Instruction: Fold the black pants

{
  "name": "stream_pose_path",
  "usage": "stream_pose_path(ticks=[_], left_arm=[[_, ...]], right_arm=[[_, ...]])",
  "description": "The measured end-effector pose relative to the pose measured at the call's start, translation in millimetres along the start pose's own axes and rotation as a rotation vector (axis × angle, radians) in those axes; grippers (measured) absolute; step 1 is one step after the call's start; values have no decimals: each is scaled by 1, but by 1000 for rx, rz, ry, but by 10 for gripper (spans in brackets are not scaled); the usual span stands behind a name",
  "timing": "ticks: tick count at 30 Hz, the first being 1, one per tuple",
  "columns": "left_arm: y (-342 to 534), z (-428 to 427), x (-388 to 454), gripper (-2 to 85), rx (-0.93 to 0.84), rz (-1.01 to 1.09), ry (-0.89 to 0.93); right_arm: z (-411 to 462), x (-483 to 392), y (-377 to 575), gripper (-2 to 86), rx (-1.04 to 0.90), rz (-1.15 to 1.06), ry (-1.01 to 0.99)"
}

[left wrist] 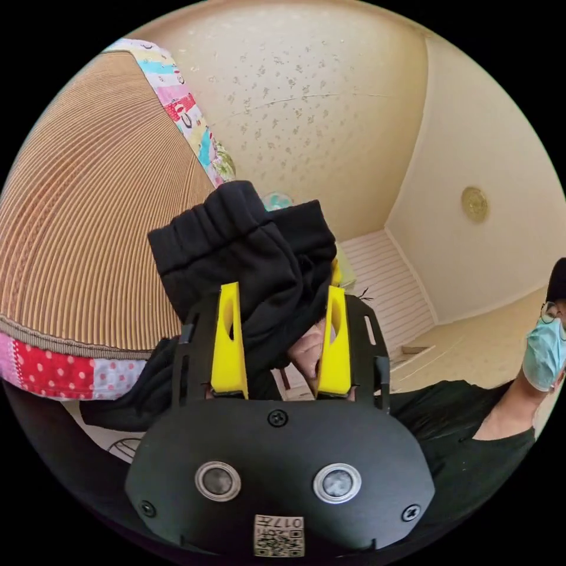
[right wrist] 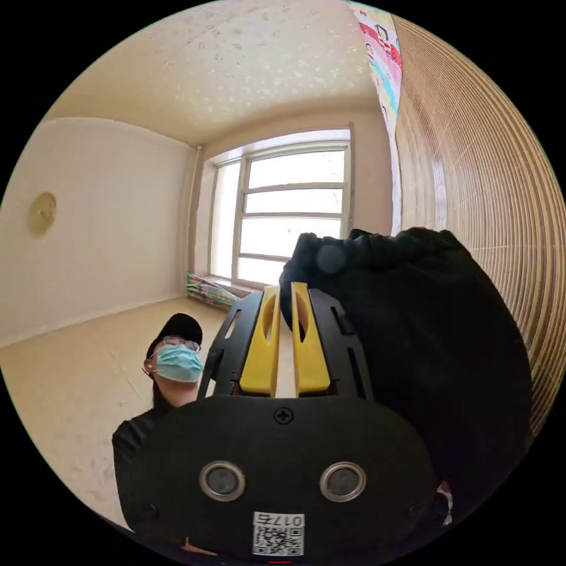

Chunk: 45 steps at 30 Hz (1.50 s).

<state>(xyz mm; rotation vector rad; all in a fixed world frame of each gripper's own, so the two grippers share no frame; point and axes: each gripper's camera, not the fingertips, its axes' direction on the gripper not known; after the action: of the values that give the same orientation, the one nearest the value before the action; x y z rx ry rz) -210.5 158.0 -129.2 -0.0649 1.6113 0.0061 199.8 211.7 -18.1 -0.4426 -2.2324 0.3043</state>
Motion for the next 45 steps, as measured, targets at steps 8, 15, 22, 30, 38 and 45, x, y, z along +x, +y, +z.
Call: stream_pose_path(ticks=[8, 15, 22, 30, 38, 45], left_arm=[[26, -93, 118, 18, 265, 316, -26], [-30, -125, 259, 2, 492, 683, -105], [-358, -20, 279, 37, 391, 567, -402], [-387, 53, 50, 100, -18, 331, -674], [-134, 107, -166, 95, -469, 126, -718], [-4, 52, -173, -3, 32, -275, -508]], right_arm=[[-46, -164, 34, 33, 91, -508, -354], [-10, -352, 16, 29, 121, -922, 144], [78, -416, -220, 41, 404, -909, 642], [106, -266, -300, 72, 230, -775, 1423], [5, -23, -160, 79, 17, -265, 1586], [20, 52, -31, 38, 74, -120, 1696]])
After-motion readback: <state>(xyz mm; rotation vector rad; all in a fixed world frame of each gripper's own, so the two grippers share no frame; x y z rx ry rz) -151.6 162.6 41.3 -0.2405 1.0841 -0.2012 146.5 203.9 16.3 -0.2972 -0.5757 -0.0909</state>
